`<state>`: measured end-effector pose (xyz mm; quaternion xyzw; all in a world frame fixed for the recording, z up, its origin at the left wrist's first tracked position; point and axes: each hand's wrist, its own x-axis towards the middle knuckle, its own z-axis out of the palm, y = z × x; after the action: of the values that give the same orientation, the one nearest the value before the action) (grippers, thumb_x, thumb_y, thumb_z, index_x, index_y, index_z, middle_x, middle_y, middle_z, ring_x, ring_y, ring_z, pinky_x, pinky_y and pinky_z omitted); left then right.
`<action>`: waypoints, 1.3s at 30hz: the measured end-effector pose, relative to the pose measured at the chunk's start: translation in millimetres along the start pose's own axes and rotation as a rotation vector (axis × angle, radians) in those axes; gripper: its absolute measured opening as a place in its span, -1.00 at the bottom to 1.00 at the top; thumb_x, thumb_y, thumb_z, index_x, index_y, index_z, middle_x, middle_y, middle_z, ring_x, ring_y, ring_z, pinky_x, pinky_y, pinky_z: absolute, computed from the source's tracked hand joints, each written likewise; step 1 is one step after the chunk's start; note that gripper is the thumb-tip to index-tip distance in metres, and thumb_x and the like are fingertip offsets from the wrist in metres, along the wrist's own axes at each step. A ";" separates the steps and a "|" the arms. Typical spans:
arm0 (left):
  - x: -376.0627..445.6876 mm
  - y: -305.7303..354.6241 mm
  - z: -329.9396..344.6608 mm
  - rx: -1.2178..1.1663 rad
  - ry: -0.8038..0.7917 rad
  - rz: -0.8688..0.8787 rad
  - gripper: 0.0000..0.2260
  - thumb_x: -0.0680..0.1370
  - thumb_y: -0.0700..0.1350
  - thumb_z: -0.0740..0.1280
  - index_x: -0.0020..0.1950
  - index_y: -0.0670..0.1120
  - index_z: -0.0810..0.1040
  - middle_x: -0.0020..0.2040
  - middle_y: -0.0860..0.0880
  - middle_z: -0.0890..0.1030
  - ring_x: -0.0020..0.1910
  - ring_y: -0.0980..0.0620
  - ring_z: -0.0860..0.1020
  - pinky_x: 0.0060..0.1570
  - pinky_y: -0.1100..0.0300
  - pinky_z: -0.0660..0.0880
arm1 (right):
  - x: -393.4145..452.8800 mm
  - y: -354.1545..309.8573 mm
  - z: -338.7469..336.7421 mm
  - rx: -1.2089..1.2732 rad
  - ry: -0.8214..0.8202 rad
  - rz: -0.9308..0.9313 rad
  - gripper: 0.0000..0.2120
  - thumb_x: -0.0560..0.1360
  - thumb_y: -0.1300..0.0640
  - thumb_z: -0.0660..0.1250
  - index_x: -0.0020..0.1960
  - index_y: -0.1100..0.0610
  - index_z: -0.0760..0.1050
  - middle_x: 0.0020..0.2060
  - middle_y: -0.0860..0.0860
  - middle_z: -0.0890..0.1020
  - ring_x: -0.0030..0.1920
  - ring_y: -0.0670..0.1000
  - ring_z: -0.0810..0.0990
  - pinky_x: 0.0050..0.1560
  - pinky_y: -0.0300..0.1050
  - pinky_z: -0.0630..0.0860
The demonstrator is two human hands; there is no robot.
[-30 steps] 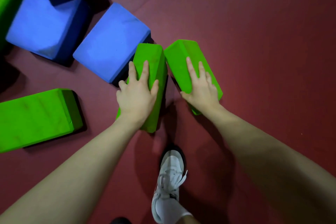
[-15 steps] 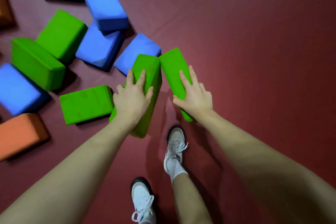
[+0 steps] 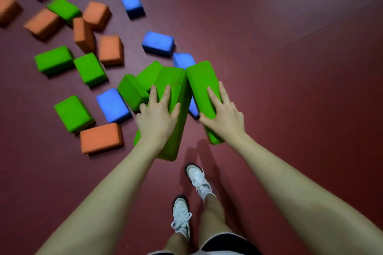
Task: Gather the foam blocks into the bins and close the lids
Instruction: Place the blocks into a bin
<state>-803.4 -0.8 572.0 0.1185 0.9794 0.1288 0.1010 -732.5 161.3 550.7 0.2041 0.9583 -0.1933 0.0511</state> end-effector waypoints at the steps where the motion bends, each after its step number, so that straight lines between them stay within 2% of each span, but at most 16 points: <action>1: -4.2 -6.8 -14.8 0.001 0.018 -0.028 -0.47 0.59 0.18 0.17 0.54 0.15 0.16 0.56 -0.05 0.10 0.26 -0.31 0.39 0.13 -0.11 0.42 | 0.7 -14.9 -6.7 0.006 -0.001 -0.029 -0.24 0.44 -0.18 0.34 0.54 -0.15 0.09 0.57 -0.10 -0.08 0.24 0.20 0.46 0.01 0.02 0.47; 11: -25.2 -83.2 -109.9 -0.013 0.153 -0.449 -0.46 0.59 0.22 0.14 0.54 0.18 0.11 0.57 -0.03 0.07 0.28 -0.29 0.39 0.14 -0.06 0.43 | 42.2 -151.5 -33.8 -0.003 -0.151 -0.462 -0.24 0.45 -0.20 0.33 0.55 -0.12 0.07 0.57 -0.08 -0.07 0.33 0.17 0.42 0.12 0.06 0.45; 15: -54.2 -118.5 -131.3 -0.041 0.212 -0.673 -0.47 0.59 0.22 0.13 0.54 0.19 0.10 0.57 -0.01 0.06 0.28 -0.28 0.39 0.14 -0.04 0.42 | 47.8 -209.1 -24.9 -0.015 -0.229 -0.693 -0.24 0.44 -0.18 0.35 0.54 -0.12 0.11 0.56 -0.09 -0.02 0.35 0.16 0.40 0.11 0.07 0.46; 22: -128.4 -214.2 -168.1 -0.071 0.354 -0.990 -0.47 0.59 0.21 0.15 0.54 0.19 0.13 0.57 -0.01 0.06 0.29 -0.28 0.38 0.20 -0.06 0.39 | 9.5 -342.9 15.3 -0.022 -0.392 -1.060 -0.25 0.47 -0.16 0.36 0.55 -0.08 0.10 0.57 -0.07 -0.08 0.39 0.14 0.38 0.14 0.08 0.49; 31: -230.3 -392.2 -217.2 -0.049 0.456 -1.234 -0.48 0.59 0.22 0.13 0.54 0.20 0.11 0.58 0.01 0.03 0.30 -0.26 0.37 0.20 -0.03 0.38 | -92.9 -545.3 102.1 0.004 -0.485 -1.311 -0.26 0.46 -0.18 0.35 0.54 -0.11 0.11 0.57 -0.08 -0.07 0.36 0.13 0.42 0.12 0.10 0.51; 39: -310.5 -544.6 -265.6 -0.046 0.488 -1.348 -0.47 0.59 0.23 0.12 0.54 0.20 0.10 0.58 0.02 0.03 0.30 -0.24 0.38 0.20 -0.02 0.38 | -185.0 -705.1 160.1 -0.005 -0.514 -1.403 -0.27 0.45 -0.20 0.34 0.53 -0.17 0.11 0.56 -0.15 -0.05 0.33 0.08 0.45 0.05 0.01 0.49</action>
<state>-680.8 -652.8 725.0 -0.5465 0.8313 0.0818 -0.0607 -850.7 -563.8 682.6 -0.5069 0.8218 -0.2199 0.1389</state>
